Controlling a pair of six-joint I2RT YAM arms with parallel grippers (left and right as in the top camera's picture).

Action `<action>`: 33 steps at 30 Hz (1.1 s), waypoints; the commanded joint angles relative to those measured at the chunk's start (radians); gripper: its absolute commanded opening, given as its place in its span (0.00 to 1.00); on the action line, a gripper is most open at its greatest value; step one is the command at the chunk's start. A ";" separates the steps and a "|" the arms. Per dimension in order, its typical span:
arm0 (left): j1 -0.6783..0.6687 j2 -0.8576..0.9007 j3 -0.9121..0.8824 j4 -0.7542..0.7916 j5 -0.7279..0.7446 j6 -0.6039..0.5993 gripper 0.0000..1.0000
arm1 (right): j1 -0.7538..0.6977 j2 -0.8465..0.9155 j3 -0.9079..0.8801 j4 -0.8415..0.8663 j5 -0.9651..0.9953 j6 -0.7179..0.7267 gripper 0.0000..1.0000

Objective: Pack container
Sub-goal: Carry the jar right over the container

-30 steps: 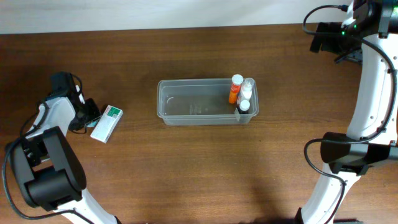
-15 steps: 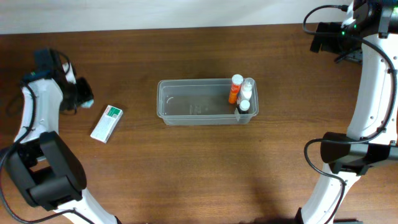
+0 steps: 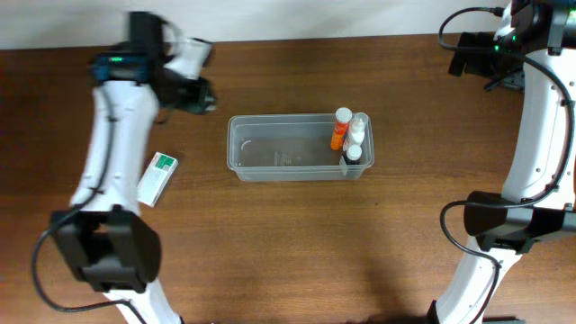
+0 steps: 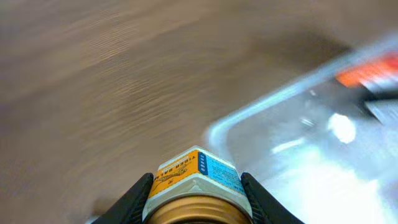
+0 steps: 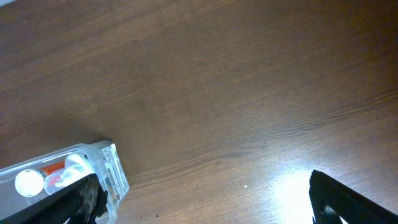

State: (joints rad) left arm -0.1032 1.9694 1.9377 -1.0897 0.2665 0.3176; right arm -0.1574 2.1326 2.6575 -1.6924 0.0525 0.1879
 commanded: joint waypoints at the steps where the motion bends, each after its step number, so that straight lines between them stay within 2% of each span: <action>1: -0.106 -0.034 0.022 -0.004 0.021 0.183 0.25 | -0.001 -0.005 0.019 -0.006 0.005 0.008 0.98; 7: -0.273 -0.034 0.020 -0.004 -0.075 0.337 0.26 | -0.001 -0.005 0.019 -0.006 0.005 0.008 0.98; 13: -0.363 -0.026 -0.004 0.009 -0.084 0.490 0.25 | -0.001 -0.005 0.019 -0.006 0.005 0.008 0.98; 19: -0.394 0.032 -0.017 0.031 -0.083 0.518 0.25 | -0.001 -0.005 0.019 -0.006 0.005 0.008 0.98; 29: -0.444 0.125 -0.017 0.072 -0.080 0.683 0.21 | -0.001 -0.005 0.019 -0.006 0.005 0.008 0.98; 33: -0.473 0.153 -0.017 0.101 -0.080 0.687 0.21 | -0.001 -0.005 0.019 -0.006 0.005 0.008 0.98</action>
State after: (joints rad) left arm -0.5526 2.1036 1.9240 -1.0012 0.1791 0.9569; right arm -0.1574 2.1326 2.6575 -1.6924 0.0525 0.1879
